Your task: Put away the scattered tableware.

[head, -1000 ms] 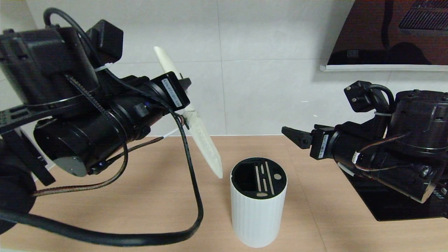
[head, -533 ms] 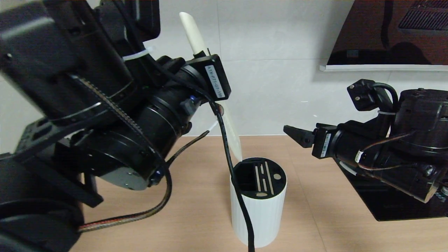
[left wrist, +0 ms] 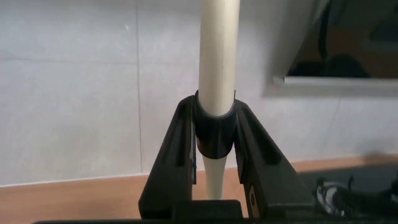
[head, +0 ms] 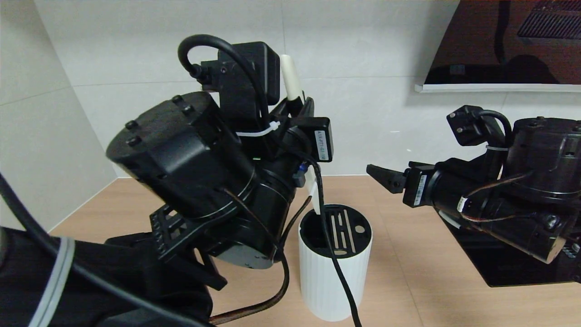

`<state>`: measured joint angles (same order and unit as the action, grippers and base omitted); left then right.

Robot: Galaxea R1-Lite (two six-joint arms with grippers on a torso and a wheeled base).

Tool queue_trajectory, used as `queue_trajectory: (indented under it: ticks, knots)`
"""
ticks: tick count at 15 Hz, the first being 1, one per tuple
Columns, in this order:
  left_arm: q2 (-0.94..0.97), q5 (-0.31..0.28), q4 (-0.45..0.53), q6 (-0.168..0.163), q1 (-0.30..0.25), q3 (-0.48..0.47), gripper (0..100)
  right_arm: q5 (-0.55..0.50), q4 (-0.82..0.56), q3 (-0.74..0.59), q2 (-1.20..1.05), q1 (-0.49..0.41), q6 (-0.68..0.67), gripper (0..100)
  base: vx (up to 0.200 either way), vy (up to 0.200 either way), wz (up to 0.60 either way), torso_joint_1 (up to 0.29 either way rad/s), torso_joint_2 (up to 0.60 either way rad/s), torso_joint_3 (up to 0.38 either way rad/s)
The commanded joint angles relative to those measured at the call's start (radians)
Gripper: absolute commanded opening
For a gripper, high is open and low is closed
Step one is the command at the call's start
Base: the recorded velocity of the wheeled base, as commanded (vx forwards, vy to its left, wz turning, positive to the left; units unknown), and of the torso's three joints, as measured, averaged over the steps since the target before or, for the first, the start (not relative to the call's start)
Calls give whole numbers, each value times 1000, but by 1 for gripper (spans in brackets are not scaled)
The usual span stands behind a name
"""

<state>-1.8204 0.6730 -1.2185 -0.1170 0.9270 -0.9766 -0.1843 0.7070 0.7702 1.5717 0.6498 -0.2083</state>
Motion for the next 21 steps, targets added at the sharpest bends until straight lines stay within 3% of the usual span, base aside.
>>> queue_trajectory:
  ticks: [1, 21]
  knots:
    - [-31, 0, -1, 4, 4, 1, 0, 0, 0, -2, 7, 1, 0, 100, 0, 0, 0, 0, 0, 0]
    - [-183, 4, -4, 77, 27, 82, 0, 2, 0, -11, 14, 1, 0, 100, 0, 0, 0, 0, 0, 0]
